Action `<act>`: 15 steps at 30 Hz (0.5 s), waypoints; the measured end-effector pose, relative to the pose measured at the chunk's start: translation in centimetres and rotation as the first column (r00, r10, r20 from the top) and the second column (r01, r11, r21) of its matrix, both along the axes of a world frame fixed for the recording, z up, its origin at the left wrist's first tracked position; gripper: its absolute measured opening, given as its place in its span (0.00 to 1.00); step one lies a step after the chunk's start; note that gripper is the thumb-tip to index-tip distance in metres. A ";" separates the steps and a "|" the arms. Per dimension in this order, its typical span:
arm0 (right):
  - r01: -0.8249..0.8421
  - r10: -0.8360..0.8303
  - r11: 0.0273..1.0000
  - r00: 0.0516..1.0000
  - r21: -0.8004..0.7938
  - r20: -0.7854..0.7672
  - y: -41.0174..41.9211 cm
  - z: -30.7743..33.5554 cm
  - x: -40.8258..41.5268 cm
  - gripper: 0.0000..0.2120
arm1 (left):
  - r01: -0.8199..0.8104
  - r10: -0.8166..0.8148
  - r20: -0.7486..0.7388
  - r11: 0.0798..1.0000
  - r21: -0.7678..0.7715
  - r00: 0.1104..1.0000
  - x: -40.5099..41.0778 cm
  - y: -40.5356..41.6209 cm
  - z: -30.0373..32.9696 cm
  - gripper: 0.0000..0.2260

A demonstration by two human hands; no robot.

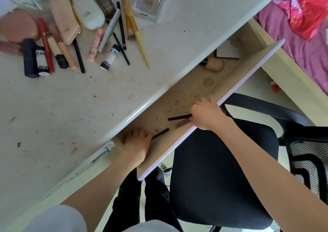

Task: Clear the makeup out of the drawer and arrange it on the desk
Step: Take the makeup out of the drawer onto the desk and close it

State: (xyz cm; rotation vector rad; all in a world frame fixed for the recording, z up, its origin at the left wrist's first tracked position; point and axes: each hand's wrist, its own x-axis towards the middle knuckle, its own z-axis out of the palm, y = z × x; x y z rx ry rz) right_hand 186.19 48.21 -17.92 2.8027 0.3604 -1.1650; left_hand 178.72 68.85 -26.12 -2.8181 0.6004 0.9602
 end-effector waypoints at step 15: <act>0.530 -0.589 0.667 0.806 0.524 -0.065 -2.5 2.5 -3.6 0.08 | -0.217 0.186 -0.128 0.932 -0.291 0.974 -0.4 -0.5 4.6 0.10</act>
